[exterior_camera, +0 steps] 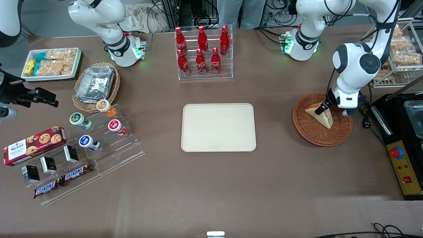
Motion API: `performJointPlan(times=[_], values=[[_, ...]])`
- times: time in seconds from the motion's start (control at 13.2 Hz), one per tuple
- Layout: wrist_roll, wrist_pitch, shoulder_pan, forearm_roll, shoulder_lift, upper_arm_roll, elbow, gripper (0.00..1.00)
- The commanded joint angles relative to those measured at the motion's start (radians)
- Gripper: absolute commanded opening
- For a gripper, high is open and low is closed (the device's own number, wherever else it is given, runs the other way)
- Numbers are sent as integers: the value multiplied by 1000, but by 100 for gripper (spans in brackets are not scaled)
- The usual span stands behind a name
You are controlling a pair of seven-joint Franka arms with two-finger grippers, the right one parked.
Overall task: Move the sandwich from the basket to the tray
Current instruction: 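Move the open left gripper over the wrapped sandwich and lower it, then close the left gripper on the sandwich's crust edge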
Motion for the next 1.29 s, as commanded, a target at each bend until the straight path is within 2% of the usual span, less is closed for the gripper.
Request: performJointPlan(times=[0.0,0.3,0.38,0.53,0.61,0.76,0.83,1.21], values=[[-35,49,-3,15,20,-5,-21,100],[-33,83,-3,15,61,-5,-22,99],[-33,88,-3,15,69,-5,-21,91],[-33,88,-1,15,69,-5,-19,66],[-35,88,-1,15,69,-5,-19,48],[-33,88,-1,15,69,-5,-16,6],[-33,88,-1,15,69,-5,-15,0],[-20,68,-1,16,22,-5,-7,0]])
